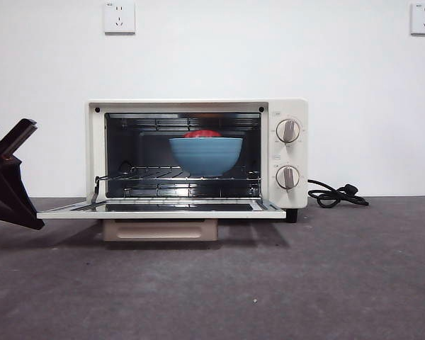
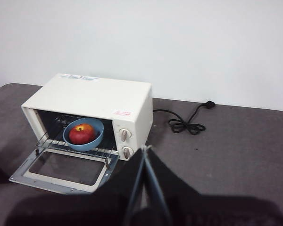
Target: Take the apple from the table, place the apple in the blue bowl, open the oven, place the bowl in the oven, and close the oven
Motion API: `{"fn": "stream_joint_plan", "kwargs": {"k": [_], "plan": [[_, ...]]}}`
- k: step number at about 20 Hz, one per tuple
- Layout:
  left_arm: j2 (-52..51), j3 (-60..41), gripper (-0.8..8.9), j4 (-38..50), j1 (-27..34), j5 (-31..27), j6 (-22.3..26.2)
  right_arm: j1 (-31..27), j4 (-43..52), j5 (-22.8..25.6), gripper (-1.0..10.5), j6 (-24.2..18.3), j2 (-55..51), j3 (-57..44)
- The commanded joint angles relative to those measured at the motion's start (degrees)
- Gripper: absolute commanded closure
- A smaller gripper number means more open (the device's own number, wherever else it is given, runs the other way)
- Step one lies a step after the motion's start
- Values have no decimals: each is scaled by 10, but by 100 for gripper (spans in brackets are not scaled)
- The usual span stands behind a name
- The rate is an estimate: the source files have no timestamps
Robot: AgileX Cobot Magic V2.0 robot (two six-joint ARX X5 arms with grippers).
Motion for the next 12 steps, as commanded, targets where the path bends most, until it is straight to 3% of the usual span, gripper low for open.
{"fn": "stream_joint_plan", "kwargs": {"k": [1,5,12], "plan": [[3,-5,821,9,-3,30,0,0,-14,-2,950,7,-2,-3],[3,-5,821,28,-5,74,-16,0,-14,-2,951,7,-2,-3],[3,14,821,90,-5,152,-91,0,-14,-6,950,7,-2,-3]]}}
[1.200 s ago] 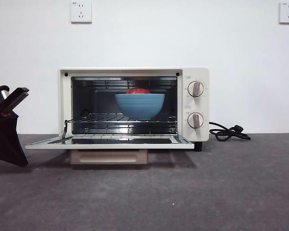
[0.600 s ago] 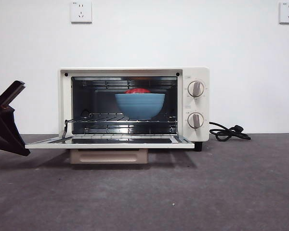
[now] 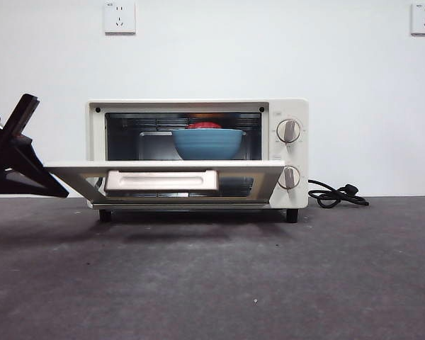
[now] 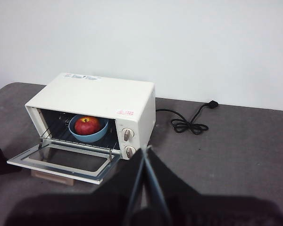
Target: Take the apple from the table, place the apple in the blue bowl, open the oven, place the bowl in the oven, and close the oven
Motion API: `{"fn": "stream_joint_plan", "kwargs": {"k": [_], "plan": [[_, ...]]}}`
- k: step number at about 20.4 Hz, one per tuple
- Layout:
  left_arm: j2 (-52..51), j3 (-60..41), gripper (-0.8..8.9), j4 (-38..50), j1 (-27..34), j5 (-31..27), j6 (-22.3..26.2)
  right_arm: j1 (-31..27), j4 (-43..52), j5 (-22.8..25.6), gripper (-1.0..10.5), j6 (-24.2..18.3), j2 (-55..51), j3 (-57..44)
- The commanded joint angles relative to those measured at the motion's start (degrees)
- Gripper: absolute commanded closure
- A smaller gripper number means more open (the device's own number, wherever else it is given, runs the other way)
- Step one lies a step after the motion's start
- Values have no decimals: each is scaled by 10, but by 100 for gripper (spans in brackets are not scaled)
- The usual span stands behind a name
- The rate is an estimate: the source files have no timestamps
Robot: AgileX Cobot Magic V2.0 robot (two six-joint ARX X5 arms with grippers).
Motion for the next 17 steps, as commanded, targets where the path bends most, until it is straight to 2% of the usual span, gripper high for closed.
{"fn": "stream_joint_plan", "kwargs": {"k": [1,8,13,17], "plan": [[2,24,821,19,-4,23,-30,0,-14,-1,951,7,-2,-3],[2,148,821,19,-5,20,-76,0,-14,-22,950,18,-2,-3],[2,210,821,18,-9,30,-82,0,-14,-22,951,18,-2,-3],[-18,213,821,8,-13,45,-69,0,-14,-22,952,11,-2,-3]]}}
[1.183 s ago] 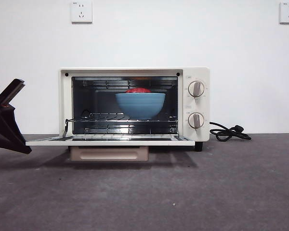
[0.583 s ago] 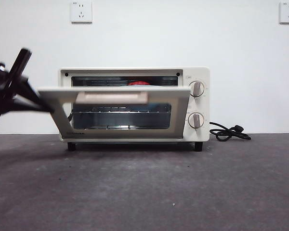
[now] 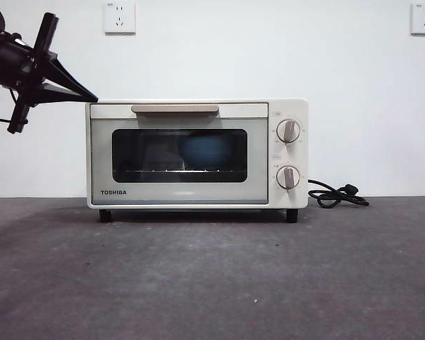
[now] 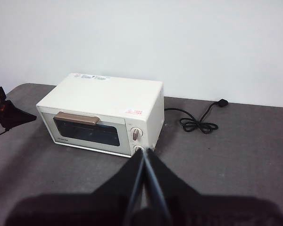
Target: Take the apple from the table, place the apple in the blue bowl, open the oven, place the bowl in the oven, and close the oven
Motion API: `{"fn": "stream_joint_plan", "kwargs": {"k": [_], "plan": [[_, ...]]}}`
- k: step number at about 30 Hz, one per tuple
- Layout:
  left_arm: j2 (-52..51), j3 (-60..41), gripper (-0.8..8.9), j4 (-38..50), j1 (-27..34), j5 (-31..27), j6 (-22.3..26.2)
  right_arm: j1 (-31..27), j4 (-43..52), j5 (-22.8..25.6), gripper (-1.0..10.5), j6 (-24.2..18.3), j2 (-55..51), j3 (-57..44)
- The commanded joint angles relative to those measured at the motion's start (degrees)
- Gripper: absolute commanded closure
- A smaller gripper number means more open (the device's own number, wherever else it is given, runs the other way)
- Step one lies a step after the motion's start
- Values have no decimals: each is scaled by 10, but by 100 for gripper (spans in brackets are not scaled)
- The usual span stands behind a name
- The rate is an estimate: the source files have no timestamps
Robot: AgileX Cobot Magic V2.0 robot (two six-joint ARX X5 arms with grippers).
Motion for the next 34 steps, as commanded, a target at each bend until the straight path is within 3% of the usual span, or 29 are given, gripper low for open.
{"fn": "stream_joint_plan", "kwargs": {"k": [1,6,11,15,23,34], "plan": [[-27,-1,821,-17,-6,-2,16,0,-14,-2,952,-5,-2,-3],[-119,-1,820,-87,-11,-28,93,0,-14,1,948,-7,-2,-3],[-266,-1,818,-154,-28,-183,175,0,-14,4,947,-9,-1,-3],[-375,-1,817,-164,-42,-271,186,0,-14,7,947,-8,-1,-3],[-518,0,817,-164,-45,-273,185,0,-14,7,946,-8,3,-3],[-552,0,817,-166,-45,-274,185,0,-14,9,946,-8,15,-3]]}}
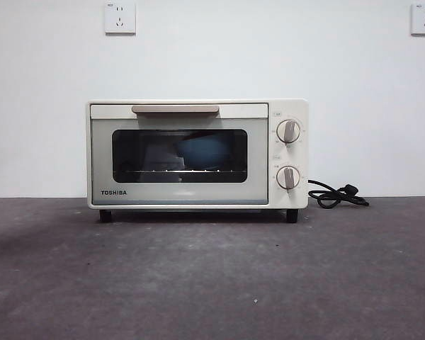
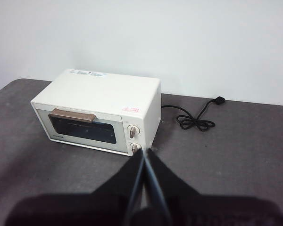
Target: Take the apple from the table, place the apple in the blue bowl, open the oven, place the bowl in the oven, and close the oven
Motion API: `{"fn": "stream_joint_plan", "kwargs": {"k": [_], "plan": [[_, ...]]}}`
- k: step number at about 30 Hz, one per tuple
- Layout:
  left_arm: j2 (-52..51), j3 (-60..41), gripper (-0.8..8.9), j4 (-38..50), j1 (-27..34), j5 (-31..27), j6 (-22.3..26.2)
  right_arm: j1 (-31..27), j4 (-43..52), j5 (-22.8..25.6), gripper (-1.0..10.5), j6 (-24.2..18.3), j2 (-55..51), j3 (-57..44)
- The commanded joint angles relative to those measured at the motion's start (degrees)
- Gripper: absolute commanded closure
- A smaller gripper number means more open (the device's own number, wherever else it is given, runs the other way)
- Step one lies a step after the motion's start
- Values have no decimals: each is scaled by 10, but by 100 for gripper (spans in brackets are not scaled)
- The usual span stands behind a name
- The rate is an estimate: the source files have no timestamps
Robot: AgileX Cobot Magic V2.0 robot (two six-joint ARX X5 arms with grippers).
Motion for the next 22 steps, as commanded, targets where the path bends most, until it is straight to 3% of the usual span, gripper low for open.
{"fn": "stream_joint_plan", "kwargs": {"k": [1,3,7,11,17,22], "plan": [[2,-2,817,0,-1,-2,7,0,-14,2,946,-3,5,-3],[2,-3,817,-1,-1,-27,79,0,-14,2,946,-3,6,-3],[-10,-43,817,7,-4,-113,127,0,-14,2,946,-3,14,-3],[-59,-177,817,110,-3,-183,129,0,-14,2,946,-3,23,-3],[-197,-477,817,331,-3,-260,131,0,-14,2,946,-3,43,-3],[-319,-669,817,393,-3,-317,130,0,-14,2,946,-3,66,-3]]}}
